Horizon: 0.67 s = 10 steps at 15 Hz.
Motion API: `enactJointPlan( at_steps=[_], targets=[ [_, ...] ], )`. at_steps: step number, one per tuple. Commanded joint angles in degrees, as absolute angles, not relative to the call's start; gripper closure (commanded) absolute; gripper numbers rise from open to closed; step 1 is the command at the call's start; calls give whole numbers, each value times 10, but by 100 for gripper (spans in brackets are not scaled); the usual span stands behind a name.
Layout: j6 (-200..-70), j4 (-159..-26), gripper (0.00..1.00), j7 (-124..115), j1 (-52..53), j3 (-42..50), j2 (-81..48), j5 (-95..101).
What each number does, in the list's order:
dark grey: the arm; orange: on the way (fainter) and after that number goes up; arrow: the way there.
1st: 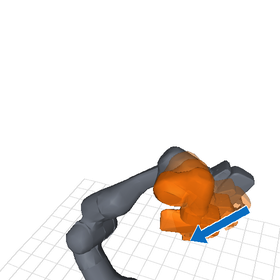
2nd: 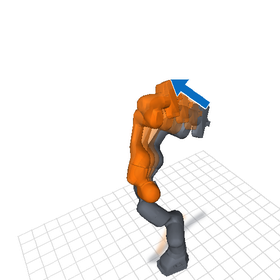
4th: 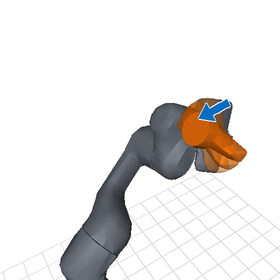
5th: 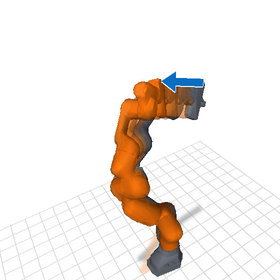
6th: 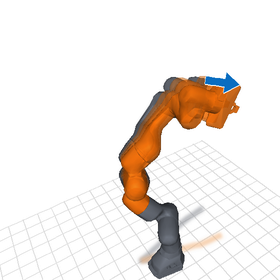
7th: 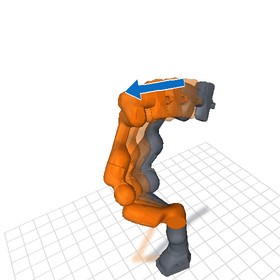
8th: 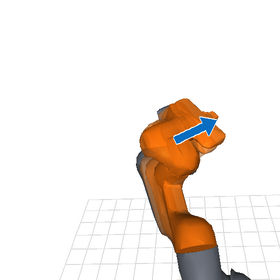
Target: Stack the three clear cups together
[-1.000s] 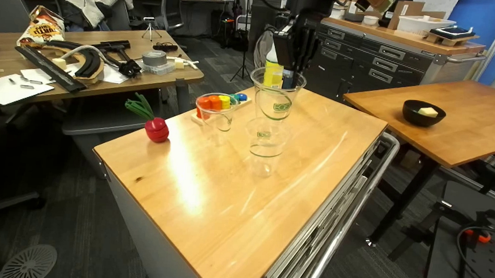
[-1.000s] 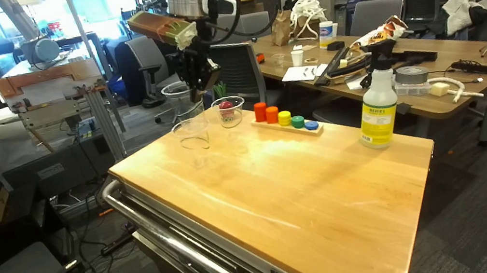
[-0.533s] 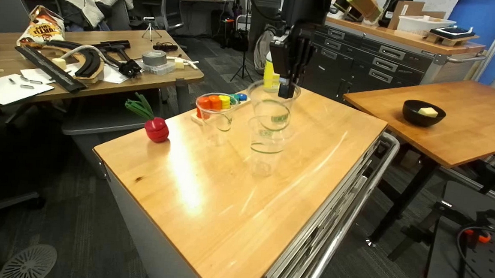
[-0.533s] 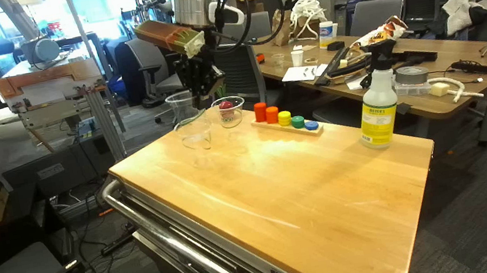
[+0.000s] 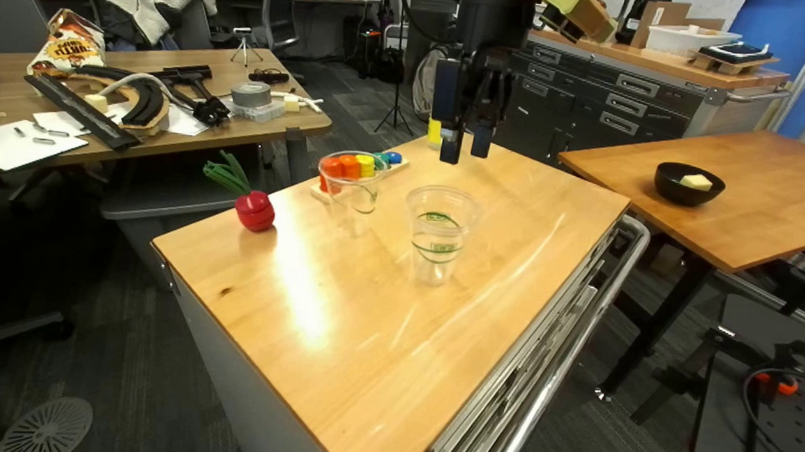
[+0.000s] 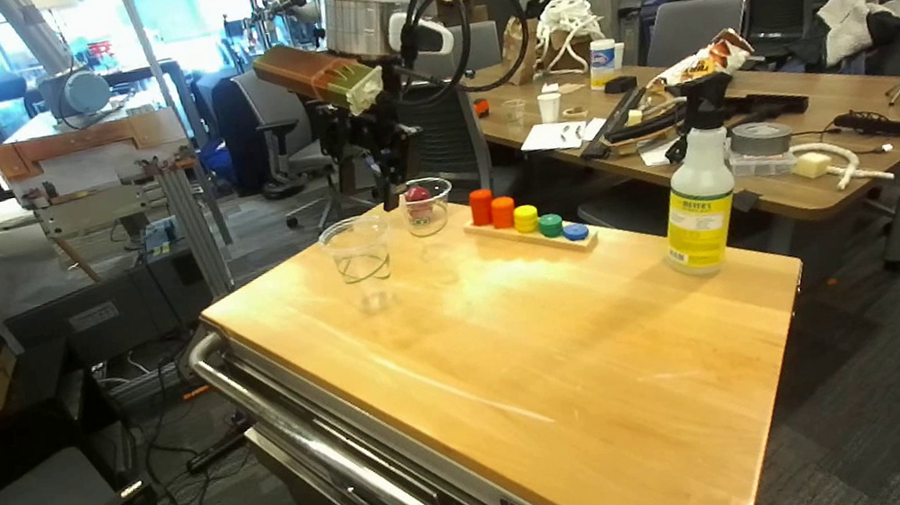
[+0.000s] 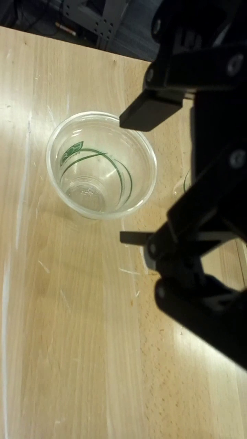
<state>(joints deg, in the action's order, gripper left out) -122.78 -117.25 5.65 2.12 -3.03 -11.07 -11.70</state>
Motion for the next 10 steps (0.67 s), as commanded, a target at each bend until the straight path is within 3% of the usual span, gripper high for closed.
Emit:
enactJointPlan(
  at_steps=[1, 10],
  targets=[
    [-1194, -1135, 0, 37, 21, -29, -114, -99],
    [-1134, -965, 0, -45, 28, -26, -221, -78]
  ],
)
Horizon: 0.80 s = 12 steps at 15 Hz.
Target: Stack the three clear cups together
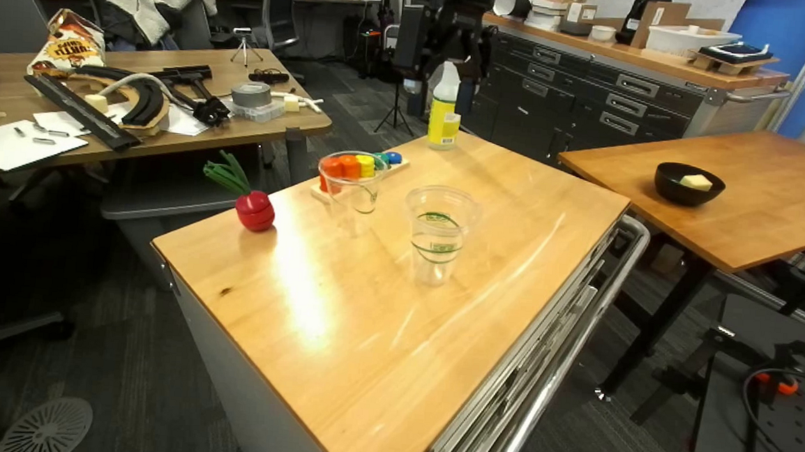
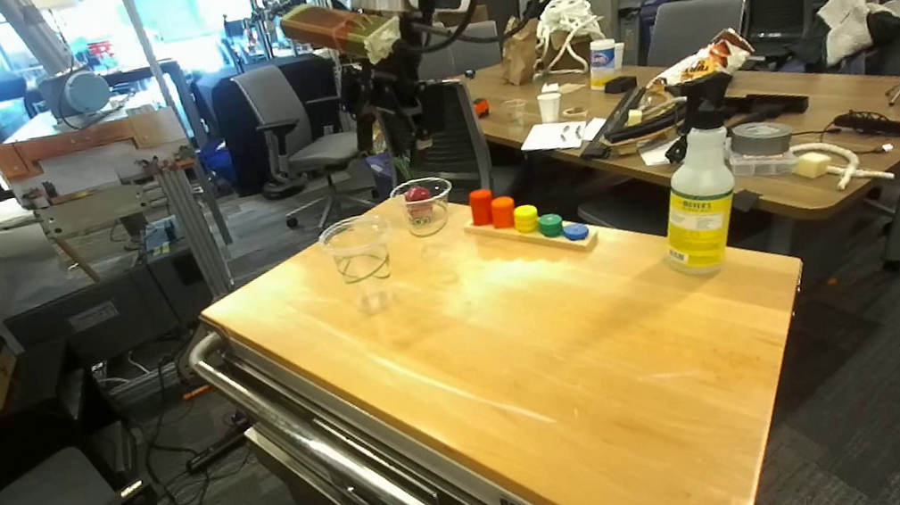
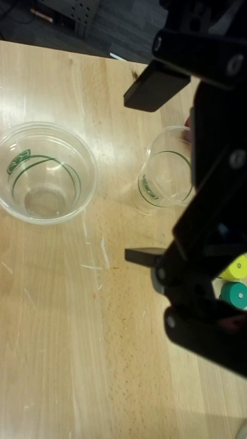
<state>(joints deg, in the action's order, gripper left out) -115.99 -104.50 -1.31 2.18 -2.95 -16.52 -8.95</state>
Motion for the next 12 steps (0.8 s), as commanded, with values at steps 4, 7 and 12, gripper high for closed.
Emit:
enactJointPlan(
  at_steps=[4, 7, 12],
  targets=[
    [-1144, -901, 0, -81, 35, -20, -286, -61],
    [-1144, -862, 0, -102, 41, -16, -330, -51],
    [-1136, -804, 0, -116, 46, -11, -388, -39]
  ],
)
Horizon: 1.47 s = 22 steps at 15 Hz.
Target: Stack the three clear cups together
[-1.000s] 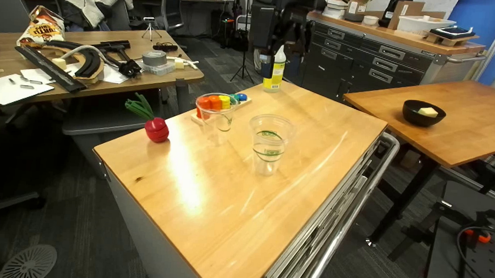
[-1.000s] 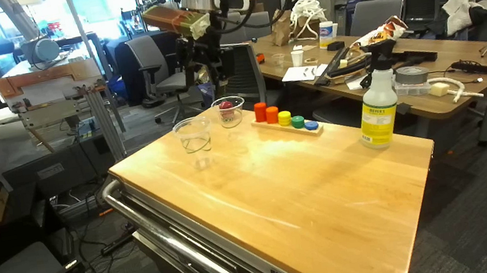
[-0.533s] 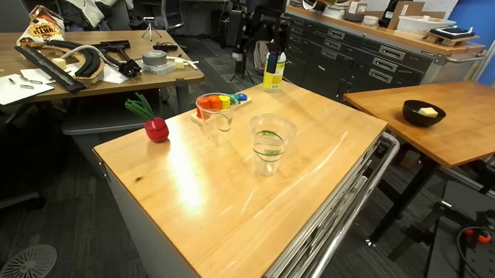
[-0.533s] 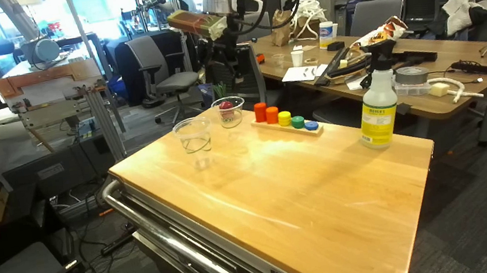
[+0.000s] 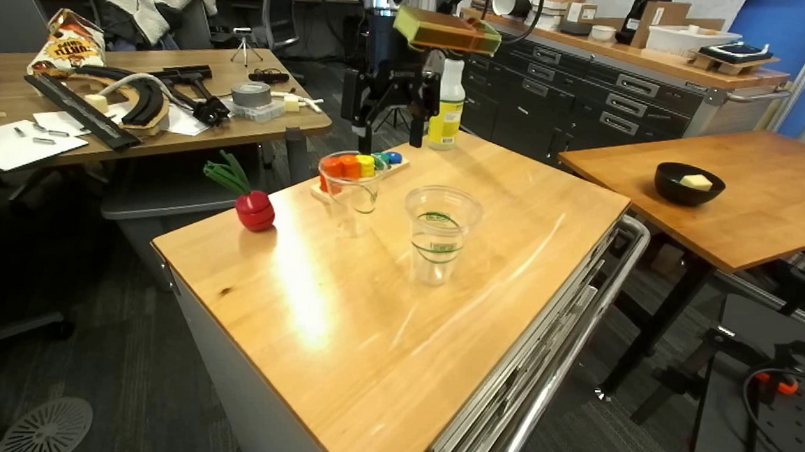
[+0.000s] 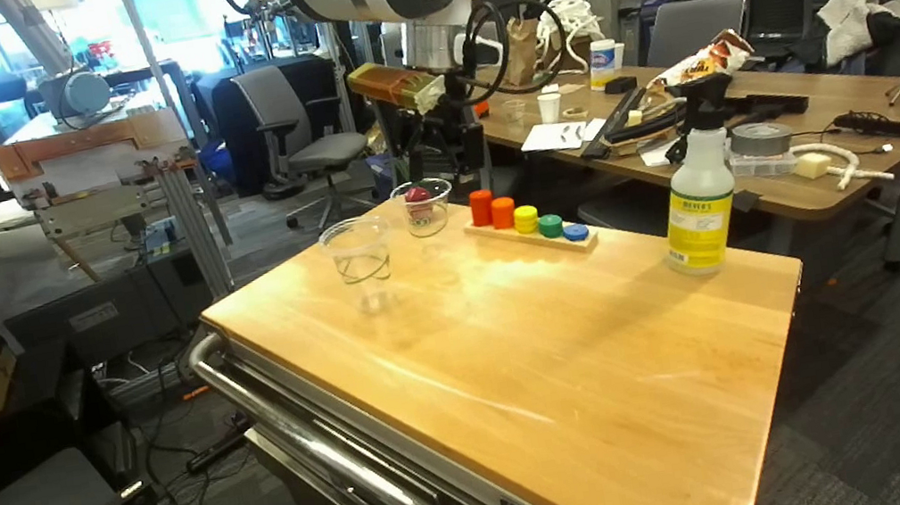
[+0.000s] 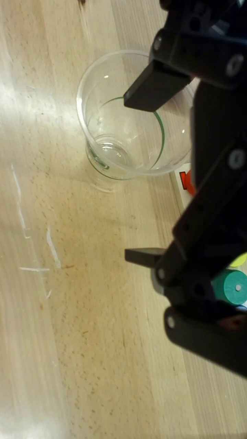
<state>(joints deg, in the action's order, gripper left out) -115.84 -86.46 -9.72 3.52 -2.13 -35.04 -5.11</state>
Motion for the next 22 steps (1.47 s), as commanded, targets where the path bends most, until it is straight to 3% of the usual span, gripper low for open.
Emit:
enactJointPlan(
  at_steps=[1, 5, 6, 8, 17, 22],
  targets=[
    [-1135, -794, 0, -117, 46, -11, -396, -39],
    [-1133, -762, 2, -119, 48, -6, -422, -33],
    [-1130, -756, 25, -119, 48, -5, -428, -32],
    [-1131, -751, 30, -118, 50, 0, -435, -24],
    [-1122, -750, 100, -102, 43, -4, -437, -25],
    [-1111, -776, 99, -88, 37, -7, -392, -28]
  ],
)
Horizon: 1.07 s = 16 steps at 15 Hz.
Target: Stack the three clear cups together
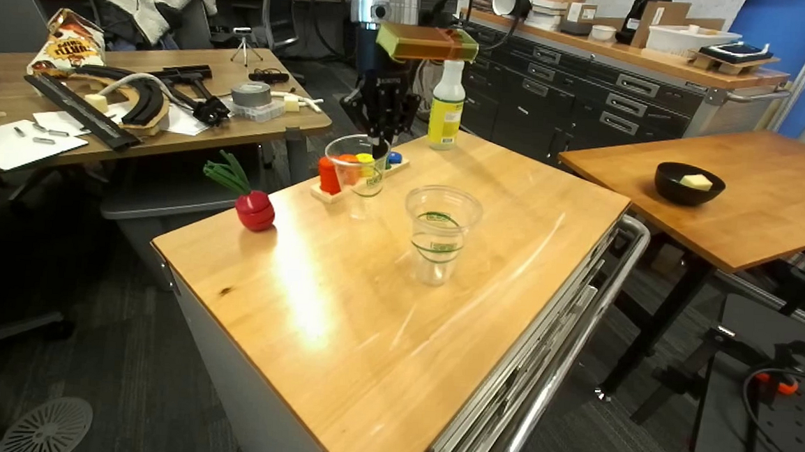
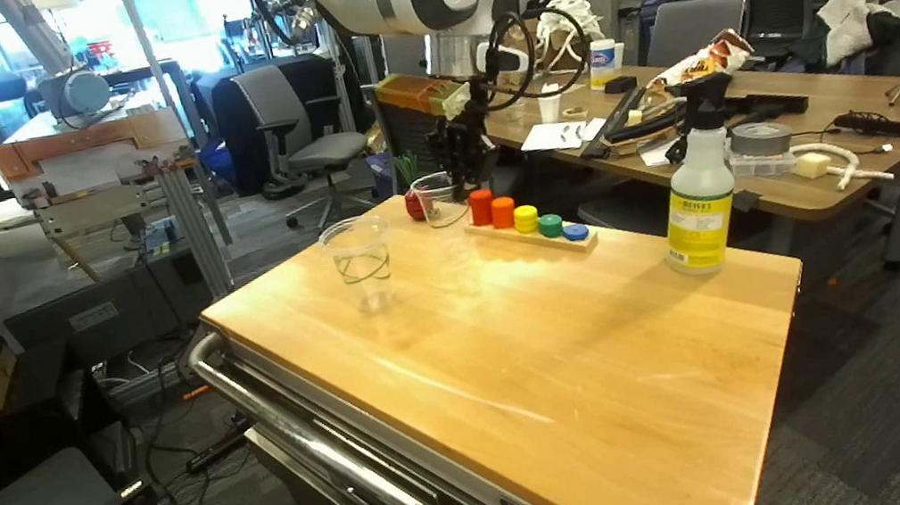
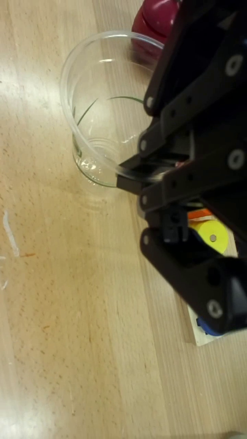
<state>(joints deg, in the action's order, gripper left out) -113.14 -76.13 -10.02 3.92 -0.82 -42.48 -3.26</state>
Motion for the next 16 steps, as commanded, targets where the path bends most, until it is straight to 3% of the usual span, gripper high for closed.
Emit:
enactJointPlan(
  at_steps=[1, 16],
  targets=[
    [-1105, -788, 99, -87, 33, -7, -376, -32],
    [-1007, -1026, 99, -40, -20, 5, -66, -77]
  ],
)
